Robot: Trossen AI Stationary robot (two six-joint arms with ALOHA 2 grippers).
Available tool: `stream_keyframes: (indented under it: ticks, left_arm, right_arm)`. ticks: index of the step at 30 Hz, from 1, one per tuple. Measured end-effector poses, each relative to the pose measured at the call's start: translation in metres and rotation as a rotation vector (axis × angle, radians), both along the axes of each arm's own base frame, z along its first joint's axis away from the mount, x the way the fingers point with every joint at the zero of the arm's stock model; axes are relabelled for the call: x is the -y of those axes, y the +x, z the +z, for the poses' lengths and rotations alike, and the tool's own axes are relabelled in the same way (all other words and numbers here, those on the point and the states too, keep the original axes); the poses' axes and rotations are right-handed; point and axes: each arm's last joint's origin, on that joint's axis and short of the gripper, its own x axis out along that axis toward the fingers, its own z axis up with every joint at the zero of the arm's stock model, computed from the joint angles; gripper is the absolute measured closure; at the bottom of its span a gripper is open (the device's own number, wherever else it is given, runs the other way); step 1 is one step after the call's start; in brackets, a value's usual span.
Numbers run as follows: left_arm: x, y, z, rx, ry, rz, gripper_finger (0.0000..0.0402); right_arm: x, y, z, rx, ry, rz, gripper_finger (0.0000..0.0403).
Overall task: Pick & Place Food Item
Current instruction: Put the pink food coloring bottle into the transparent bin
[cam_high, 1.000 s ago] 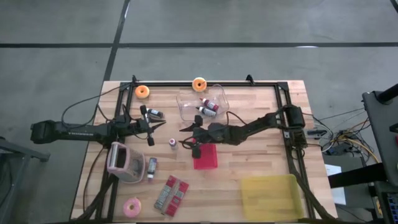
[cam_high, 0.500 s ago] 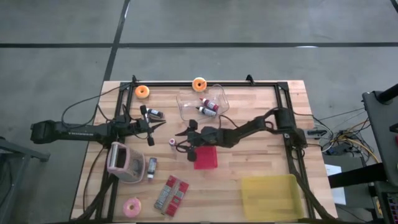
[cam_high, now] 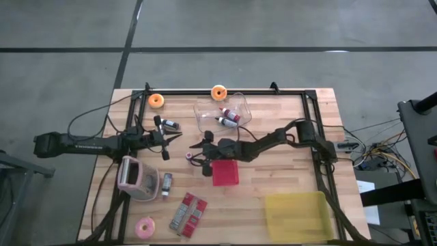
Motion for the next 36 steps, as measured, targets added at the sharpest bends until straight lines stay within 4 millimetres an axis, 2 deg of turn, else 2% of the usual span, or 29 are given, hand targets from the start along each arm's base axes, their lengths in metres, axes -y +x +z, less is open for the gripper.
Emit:
stream_keyframes:
  ticks: [14, 36]
  left_arm:
    - [0.0, 0.0, 0.0, -0.001, 0.0, 0.0, 0.0374]
    - [0.0, 0.0, 0.0, -0.001, 0.0, 0.0, 0.0374]
  right_arm:
    - [0.001, 0.005, -0.002, -0.008, 0.014, 0.014, 0.0175]
    - [0.004, 0.014, 0.0, -0.137, 0.058, -0.005, 0.0176]
